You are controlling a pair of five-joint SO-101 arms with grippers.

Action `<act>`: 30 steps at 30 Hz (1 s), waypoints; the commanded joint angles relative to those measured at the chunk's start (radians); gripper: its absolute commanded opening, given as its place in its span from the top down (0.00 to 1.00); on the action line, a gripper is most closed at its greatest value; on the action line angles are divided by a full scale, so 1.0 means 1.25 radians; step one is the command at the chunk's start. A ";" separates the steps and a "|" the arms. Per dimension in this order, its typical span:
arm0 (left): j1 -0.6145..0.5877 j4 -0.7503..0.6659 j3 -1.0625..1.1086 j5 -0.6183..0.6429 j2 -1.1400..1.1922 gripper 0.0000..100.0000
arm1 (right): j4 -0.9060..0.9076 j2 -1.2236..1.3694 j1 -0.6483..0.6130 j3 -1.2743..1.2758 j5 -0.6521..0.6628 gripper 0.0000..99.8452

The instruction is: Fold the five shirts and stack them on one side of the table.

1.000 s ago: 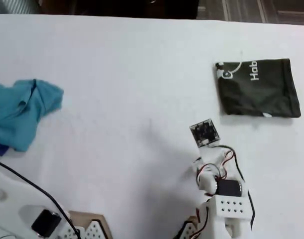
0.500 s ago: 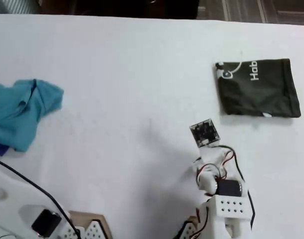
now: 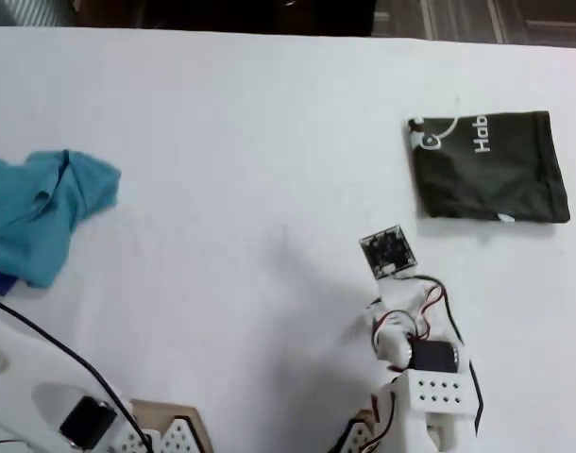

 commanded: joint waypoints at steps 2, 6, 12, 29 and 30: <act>-0.006 0.018 -0.014 0.001 0.005 0.87 | 0.003 -0.013 -0.003 -0.004 -0.007 0.98; 0.001 0.081 -0.040 0.007 -0.021 0.96 | 0.003 -0.013 -0.003 -0.004 -0.007 0.98; 0.034 0.166 -0.161 0.021 -0.096 0.97 | 0.002 -0.013 -0.003 -0.004 -0.007 0.98; 0.414 0.161 -0.197 0.242 -0.733 0.97 | -0.002 -0.013 -0.003 -0.004 -0.007 0.98; 0.457 0.152 -0.196 0.258 -0.771 0.97 | -0.002 -0.013 -0.003 -0.004 -0.007 0.98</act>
